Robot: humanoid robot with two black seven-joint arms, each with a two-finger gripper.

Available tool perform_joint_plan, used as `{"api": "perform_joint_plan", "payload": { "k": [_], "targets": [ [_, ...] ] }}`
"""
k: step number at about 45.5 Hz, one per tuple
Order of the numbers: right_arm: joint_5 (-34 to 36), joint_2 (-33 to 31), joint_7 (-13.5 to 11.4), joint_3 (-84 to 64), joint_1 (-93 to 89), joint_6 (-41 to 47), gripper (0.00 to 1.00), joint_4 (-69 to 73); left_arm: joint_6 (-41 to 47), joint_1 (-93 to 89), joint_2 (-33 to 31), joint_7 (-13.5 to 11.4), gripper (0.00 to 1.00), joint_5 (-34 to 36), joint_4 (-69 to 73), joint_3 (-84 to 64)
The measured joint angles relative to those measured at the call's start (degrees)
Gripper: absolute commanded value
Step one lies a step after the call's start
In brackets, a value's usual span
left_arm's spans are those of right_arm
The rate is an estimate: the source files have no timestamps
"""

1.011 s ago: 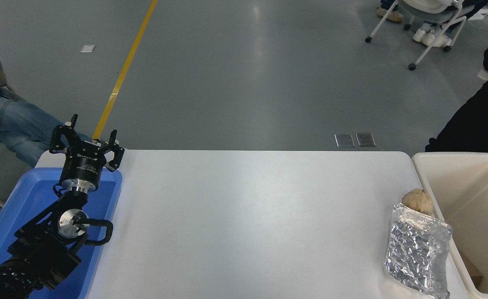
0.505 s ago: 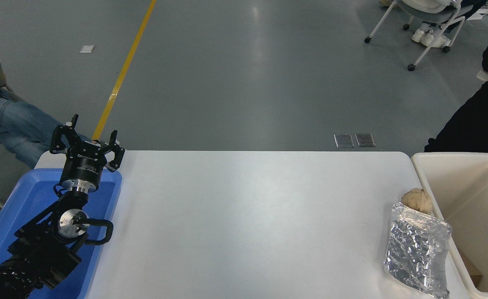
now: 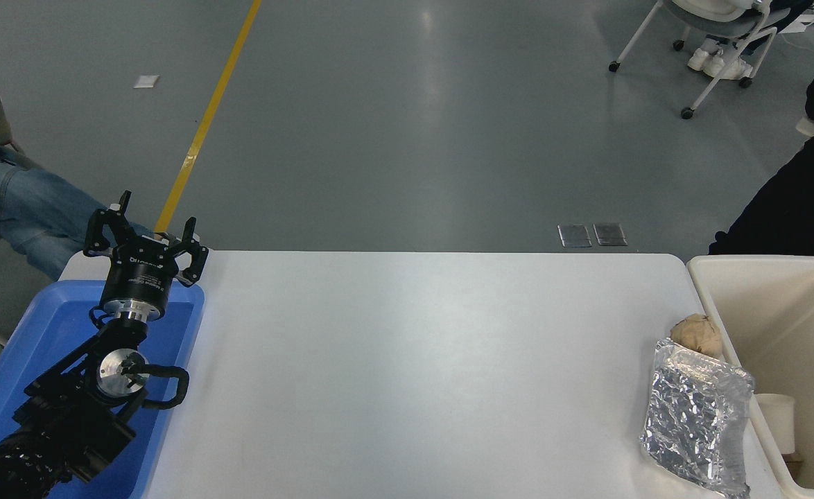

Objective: Pick up paper cup place in dustbin

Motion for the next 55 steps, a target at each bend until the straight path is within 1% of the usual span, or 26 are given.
{"api": "perform_joint_plan", "payload": {
  "k": [9,16,26,36,39,47,55],
  "targets": [
    [0.0,-1.3,0.2,-3.4,7.4,0.2,1.0,5.1,0.0,0.0,0.0,0.0,0.99,0.0,0.0,0.0],
    [-0.3,-1.6,0.2,-11.0,18.8,1.8,1.0,13.3,0.0,0.0,0.0,0.0,0.99,0.0,0.0,0.0],
    [-0.9,3.4,0.3,-20.9,34.6,8.6,1.0,22.7,0.0,0.0,0.0,0.0,0.99,0.0,0.0,0.0],
    [-4.2,9.2,0.1,-25.4,46.5,20.0,1.0,30.1,0.0,0.0,0.0,0.0,0.99,0.0,0.0,0.0],
    [-5.0,9.6,0.0,-25.8,48.2,21.2,1.0,32.4,0.0,0.0,0.0,0.0,0.99,0.0,0.0,0.0],
    [-7.3,11.0,-0.1,-28.5,57.6,25.3,1.0,44.6,0.0,0.0,0.0,0.0,0.99,0.0,0.0,0.0],
    [-8.1,11.4,-0.2,-31.0,66.7,27.3,1.0,55.1,0.0,0.0,0.0,0.0,0.99,0.0,0.0,0.0]
  ]
}}
